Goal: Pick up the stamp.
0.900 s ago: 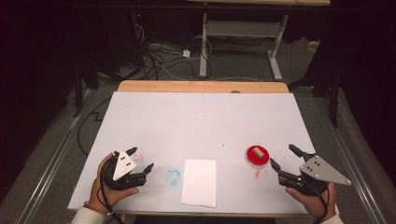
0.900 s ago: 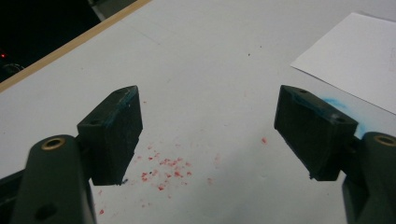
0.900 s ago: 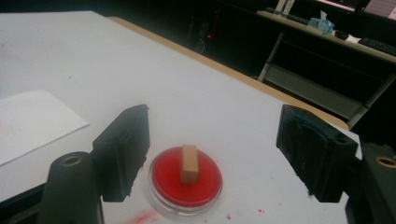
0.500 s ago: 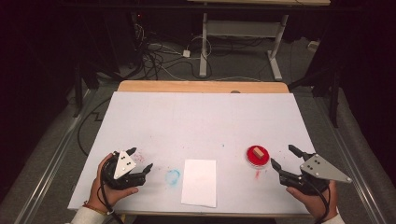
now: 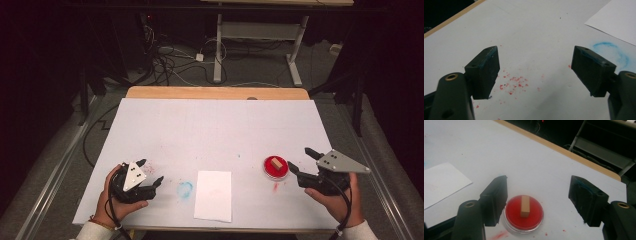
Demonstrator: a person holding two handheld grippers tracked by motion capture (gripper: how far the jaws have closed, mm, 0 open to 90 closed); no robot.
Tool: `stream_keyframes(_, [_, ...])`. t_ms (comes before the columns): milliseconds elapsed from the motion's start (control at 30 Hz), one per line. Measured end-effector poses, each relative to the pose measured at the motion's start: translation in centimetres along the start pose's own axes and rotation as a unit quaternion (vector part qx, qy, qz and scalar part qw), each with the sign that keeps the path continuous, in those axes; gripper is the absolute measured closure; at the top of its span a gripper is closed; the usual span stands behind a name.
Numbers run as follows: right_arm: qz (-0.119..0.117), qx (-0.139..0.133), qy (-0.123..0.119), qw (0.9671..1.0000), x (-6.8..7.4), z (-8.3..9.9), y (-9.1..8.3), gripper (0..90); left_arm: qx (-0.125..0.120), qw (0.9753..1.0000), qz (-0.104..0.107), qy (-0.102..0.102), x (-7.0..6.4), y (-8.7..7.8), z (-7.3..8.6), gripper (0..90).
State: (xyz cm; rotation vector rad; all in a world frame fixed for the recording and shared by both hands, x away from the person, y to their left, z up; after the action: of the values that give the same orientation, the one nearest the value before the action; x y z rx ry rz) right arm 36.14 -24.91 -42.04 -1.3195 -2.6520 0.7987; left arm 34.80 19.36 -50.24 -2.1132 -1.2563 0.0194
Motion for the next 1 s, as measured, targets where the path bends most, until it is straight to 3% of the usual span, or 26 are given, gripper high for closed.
stream_keyframes(100, [-0.012, 0.014, 0.005, 0.9998, -0.2, -0.2, 0.4, 32.4, -0.003, 1.0000, 0.001, -0.002, 0.0, 0.0, -0.1, 22.0])
stream_keyframes(133, [-0.028, 0.038, 0.015, 0.9988, -0.2, -0.1, 0.9, 32.6, -0.002, 1.0000, 0.001, 0.000, -0.1, 0.1, -0.1, 21.6])
stream_keyframes(167, [-0.028, 0.038, 0.015, 0.9988, -0.2, -0.1, 0.9, 32.6, -0.001, 1.0000, 0.002, 0.001, -0.1, 0.1, -0.1, 21.6])
stream_keyframes(233, [-0.044, 0.073, 0.019, 0.9961, -0.4, 0.1, 1.8, 35.6, -0.001, 1.0000, 0.003, 0.003, -0.2, 0.1, -0.1, 21.5])
stream_keyframes(267, [-0.044, 0.073, 0.019, 0.9961, -0.4, 0.1, 1.8, 35.6, -0.001, 1.0000, 0.004, 0.002, -0.2, 0.1, -0.1, 21.5])
stream_keyframes(300, [-0.046, 0.092, 0.020, 0.9944, -0.4, 0.2, 2.4, 40.3, -0.001, 1.0000, 0.004, 0.000, -0.1, 0.1, 0.0, 21.2])
stream_keyframes(400, [-0.053, 0.111, 0.029, 0.9920, -0.4, 0.3, 3.1, 40.4, 0.002, 1.0000, 0.004, 0.001, -0.1, 0.2, 0.1, 21.2])
stream_keyframes(433, [-0.057, 0.132, 0.033, 0.9891, -0.4, 0.5, 3.8, 40.3, 0.004, 1.0000, 0.005, 0.002, -0.1, 0.2, 0.1, 21.2])
stream_keyframes(467, [-0.057, 0.132, 0.033, 0.9891, -0.4, 0.5, 3.8, 40.3, 0.006, 1.0000, 0.006, 0.004, -0.2, 0.2, 0.1, 21.2])
stream_keyframes(500, [-0.062, 0.153, 0.036, 0.9856, -0.3, 0.7, 4.5, 40.9, 0.007, 0.9999, 0.007, 0.005, -0.2, 0.2, 0.2, 21.2])
stream_keyframes(600, [-0.069, 0.181, 0.037, 0.9804, -0.2, 1.3, 5.8, 42.6, 0.008, 0.9999, 0.007, 0.006, -0.2, 0.2, 0.2, 21.2])
stream_keyframes(633, [-0.069, 0.181, 0.037, 0.9804, -0.2, 1.3, 5.8, 42.6, 0.008, 0.9999, 0.007, 0.006, -0.2, 0.2, 0.2, 21.2])
stream_keyframes(667, [-0.074, 0.196, 0.040, 0.9770, -0.2, 1.7, 6.5, 46.7, 0.007, 0.9999, 0.006, 0.005, -0.2, 0.2, 0.2, 21.2])
stream_keyframes(700, [-0.074, 0.196, 0.040, 0.9770, -0.2, 1.7, 6.5, 46.7, 0.007, 0.9999, 0.007, 0.006, -0.1, 0.2, 0.2, 21.2])
stream_keyframes(833, [-0.088, 0.218, 0.039, 0.9713, 0.0, 2.3, 7.6, 53.7, 0.007, 0.9999, 0.007, 0.006, -0.1, 0.2, 0.3, 21.1])
stream_keyframes(1000, [-0.089, 0.232, 0.030, 0.9681, 0.1, 2.7, 8.3, 62.3, 0.008, 0.9999, 0.007, 0.005, -0.1, 0.2, 0.3, 21.0])
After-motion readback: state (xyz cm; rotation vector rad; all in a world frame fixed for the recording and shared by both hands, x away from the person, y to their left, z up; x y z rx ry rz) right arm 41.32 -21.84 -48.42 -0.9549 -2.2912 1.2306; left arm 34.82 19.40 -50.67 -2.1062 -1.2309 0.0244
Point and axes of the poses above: each handheld gripper's, and its own axes: y roughly forward along the jaws, z roughly out of its underside, x roughly to its left, the point moved 8 cm from there along y, roughly forward along the jaws, and after that the axes turned 6 degrees about -z, right-handed, at the moved point
